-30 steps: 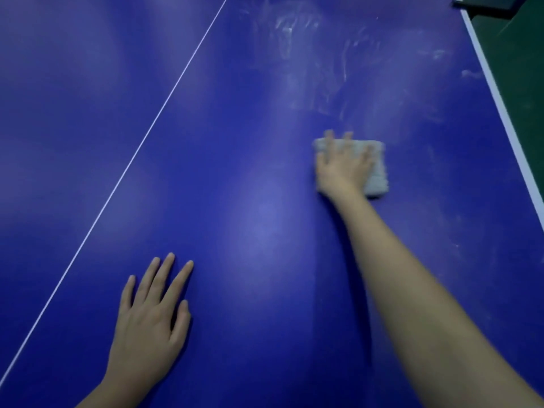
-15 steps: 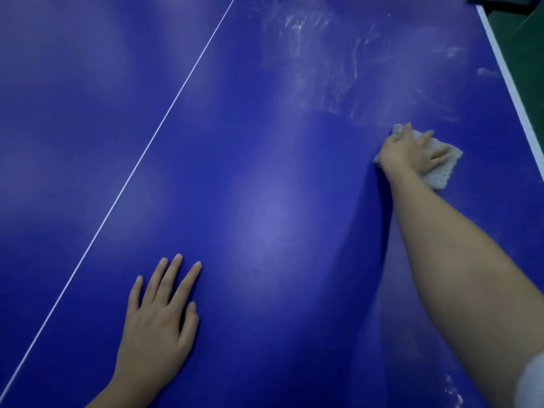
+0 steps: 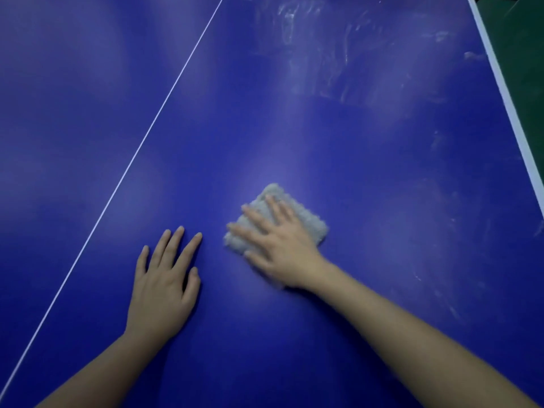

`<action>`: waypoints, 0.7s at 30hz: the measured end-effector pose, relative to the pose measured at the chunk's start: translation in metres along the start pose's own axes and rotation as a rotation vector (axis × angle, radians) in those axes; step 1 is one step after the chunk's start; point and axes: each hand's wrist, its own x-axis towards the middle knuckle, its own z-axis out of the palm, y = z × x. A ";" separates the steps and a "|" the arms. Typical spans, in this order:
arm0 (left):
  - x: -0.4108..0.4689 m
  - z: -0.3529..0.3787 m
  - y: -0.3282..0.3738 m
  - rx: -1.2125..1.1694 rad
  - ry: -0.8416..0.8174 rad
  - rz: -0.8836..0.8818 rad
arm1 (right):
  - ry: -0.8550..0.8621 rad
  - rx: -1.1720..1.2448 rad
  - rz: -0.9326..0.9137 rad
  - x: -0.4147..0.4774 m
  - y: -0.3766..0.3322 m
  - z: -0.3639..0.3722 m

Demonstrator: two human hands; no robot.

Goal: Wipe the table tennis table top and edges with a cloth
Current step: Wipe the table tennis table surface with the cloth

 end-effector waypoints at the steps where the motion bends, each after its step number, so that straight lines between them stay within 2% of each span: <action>1: 0.000 0.000 0.000 0.001 0.003 0.002 | 0.028 -0.054 0.082 -0.003 0.022 -0.005; 3: -0.001 0.000 0.001 0.004 0.008 0.006 | 0.068 -0.152 0.445 0.001 0.076 -0.023; 5: -0.002 0.001 0.001 0.008 0.008 0.006 | 0.092 -0.147 0.768 0.002 0.122 -0.040; 6: -0.002 0.002 0.001 0.007 0.010 0.005 | 0.096 -0.120 0.848 0.003 0.133 -0.044; 8: -0.001 0.003 -0.001 0.001 0.020 0.006 | 0.072 -0.111 0.850 0.006 0.124 -0.039; 10: -0.002 0.005 -0.002 0.001 0.028 0.010 | 0.038 -0.134 0.722 0.009 0.084 -0.026; 13: -0.003 0.004 -0.004 -0.042 0.048 0.032 | -0.015 -0.172 0.418 -0.008 0.000 0.001; 17: -0.014 -0.005 0.000 -0.187 -0.006 0.141 | -0.091 -0.118 -0.082 -0.100 -0.115 0.029; 19: -0.037 -0.011 0.001 -0.210 -0.045 0.225 | -0.194 -0.125 -0.324 -0.149 -0.150 0.033; 20: -0.053 -0.014 0.000 -0.195 -0.050 0.285 | -0.222 -0.156 -0.371 -0.165 -0.153 0.033; 21: -0.072 -0.017 -0.002 -0.165 -0.058 0.348 | -0.193 -0.184 -0.335 -0.174 -0.148 0.032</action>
